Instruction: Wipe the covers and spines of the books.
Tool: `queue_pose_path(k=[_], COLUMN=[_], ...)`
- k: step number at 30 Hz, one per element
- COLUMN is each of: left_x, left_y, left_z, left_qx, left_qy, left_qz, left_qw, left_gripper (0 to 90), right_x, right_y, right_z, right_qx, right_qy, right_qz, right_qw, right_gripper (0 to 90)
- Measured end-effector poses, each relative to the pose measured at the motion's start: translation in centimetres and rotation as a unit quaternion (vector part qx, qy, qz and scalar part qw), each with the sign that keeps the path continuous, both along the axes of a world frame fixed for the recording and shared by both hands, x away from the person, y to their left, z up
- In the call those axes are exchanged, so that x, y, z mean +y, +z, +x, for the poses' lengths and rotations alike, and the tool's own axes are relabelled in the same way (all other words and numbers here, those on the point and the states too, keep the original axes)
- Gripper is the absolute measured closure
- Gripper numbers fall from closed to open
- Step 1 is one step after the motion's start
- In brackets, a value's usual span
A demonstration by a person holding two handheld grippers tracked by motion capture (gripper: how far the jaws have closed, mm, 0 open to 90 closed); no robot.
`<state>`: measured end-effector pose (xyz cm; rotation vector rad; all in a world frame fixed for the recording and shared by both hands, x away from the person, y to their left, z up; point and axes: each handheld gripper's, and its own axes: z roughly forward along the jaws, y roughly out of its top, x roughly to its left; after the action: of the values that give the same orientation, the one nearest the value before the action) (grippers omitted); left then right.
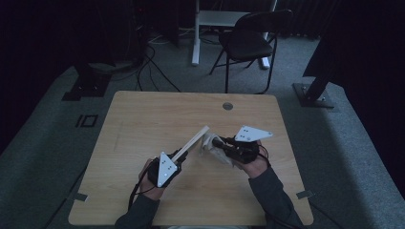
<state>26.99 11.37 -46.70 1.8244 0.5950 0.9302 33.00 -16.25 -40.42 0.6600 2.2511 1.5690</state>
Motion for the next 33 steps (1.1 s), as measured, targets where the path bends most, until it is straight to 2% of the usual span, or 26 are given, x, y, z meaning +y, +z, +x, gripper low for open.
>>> queue_pose_path(k=[6, 9, 10, 13, 14, 18, 19, 21, 23, 24, 26, 29, 33], left_x=[-0.6, -0.7, -1.0, -1.2, -1.4, -1.8, -1.8, -2.0, -2.0, -2.2, -2.3, -2.3, -2.5], left_y=[-0.2, -0.2, -0.3, -0.4, -0.4, -0.6, -0.6, -0.7, -0.8, -0.9, -0.9, -1.0, -1.2], left_z=[-0.3, -0.3, -0.5, -0.6, -0.8, -1.0, -1.0, -1.2, -1.2, -1.3, -1.4, -1.4, -1.5], left_qx=[-0.016, -0.018, -0.031, -0.04, -0.048, -0.067, -0.067, -0.076, -0.079, -0.088, -0.098, -0.1, -0.109], left_qy=[0.005, 0.007, 0.011, 0.012, 0.013, 0.017, 0.017, 0.02, 0.021, 0.026, 0.029, 0.027, 0.032], left_qz=[0.03, 0.032, 0.053, 0.063, 0.074, 0.093, 0.093, 0.107, 0.11, 0.119, 0.128, 0.133, 0.147], left_qw=[0.9994, 0.9993, 0.9981, 0.9971, 0.9961, 0.9932, 0.9932, 0.9912, 0.9906, 0.9886, 0.9864, 0.9857, 0.9826], left_gripper=[77.9, 77.9, 78.0, 77.9, 78.0, 78.0, 78.0, 78.0, 78.0, 78.0, 78.0, 78.0, 78.0], right_x=[-0.5, -0.5, -0.6, -0.7, -0.8, -0.6, -0.6, -0.6, -0.6, -0.6, -0.7, -0.8, -0.8], right_y=[0.8, 0.9, 1.1, 1.4, 1.6, 2.0, 2.0, 2.3, 2.4, 2.5, 2.6, 2.9, 3.2], right_z=[0.0, -0.2, -0.2, -0.2, -0.2, -0.3, -0.3, -0.4, -0.3, -0.3, -0.3, -0.3, -0.4], right_qx=[-0.006, -0.009, -0.011, -0.015, -0.017, -0.024, -0.024, -0.028, -0.03, -0.031, -0.033, -0.036, -0.041], right_qy=[0.001, 0.0, -0.001, -0.001, -0.001, 0.002, 0.002, 0.003, 0.003, 0.004, 0.003, 0.003, 0.003], right_qz=[0.011, 0.007, 0.008, 0.012, 0.012, 0.012, 0.012, 0.012, 0.012, 0.011, 0.009, 0.007, 0.009], right_qw=[0.9999, 0.9999, 0.9999, 0.9998, 0.9998, 0.9996, 0.9996, 0.9995, 0.9995, 0.9995, 0.9994, 0.9993, 0.9991], right_gripper=[81.6, 81.6, 81.6, 81.6, 81.6, 81.6, 81.6, 81.6, 81.6, 81.7, 81.7, 81.6, 81.7])
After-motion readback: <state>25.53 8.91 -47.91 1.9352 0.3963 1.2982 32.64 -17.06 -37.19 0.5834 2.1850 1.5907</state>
